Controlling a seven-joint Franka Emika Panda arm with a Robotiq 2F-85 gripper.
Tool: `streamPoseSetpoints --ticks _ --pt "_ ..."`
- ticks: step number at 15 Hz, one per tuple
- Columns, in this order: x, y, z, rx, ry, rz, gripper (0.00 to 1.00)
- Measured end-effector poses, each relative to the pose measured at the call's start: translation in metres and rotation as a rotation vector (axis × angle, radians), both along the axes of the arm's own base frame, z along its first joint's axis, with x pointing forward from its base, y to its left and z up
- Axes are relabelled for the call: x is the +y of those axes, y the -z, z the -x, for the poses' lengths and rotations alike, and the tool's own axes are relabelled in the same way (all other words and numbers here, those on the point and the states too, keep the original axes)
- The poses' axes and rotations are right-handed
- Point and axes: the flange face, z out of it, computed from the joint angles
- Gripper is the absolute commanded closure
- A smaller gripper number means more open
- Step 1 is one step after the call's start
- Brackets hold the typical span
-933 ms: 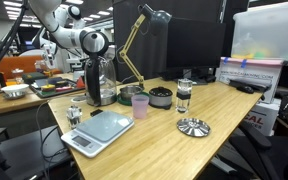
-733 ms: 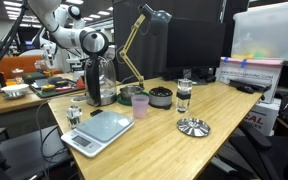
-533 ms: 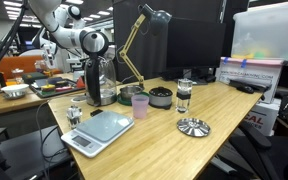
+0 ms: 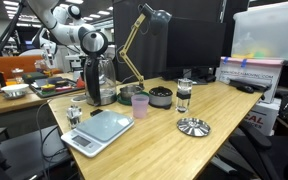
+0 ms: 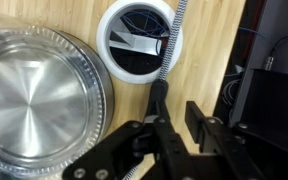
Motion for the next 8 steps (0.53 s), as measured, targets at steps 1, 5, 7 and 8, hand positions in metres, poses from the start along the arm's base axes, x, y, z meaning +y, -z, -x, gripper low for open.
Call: streamPoseSetpoints --ticks 1,5,7,8 --pt "0.004 -0.008 -0.001 -0.008 -0.002 -0.003 0.41" --pt "0.004 0.008 0.001 -0.015 -0.008 0.002 0.14" --pt "0.006 0.008 -0.001 -0.037 -0.013 -0.002 0.02" --pt "0.009 0.007 -0.002 -0.051 -0.016 -0.007 0.00"
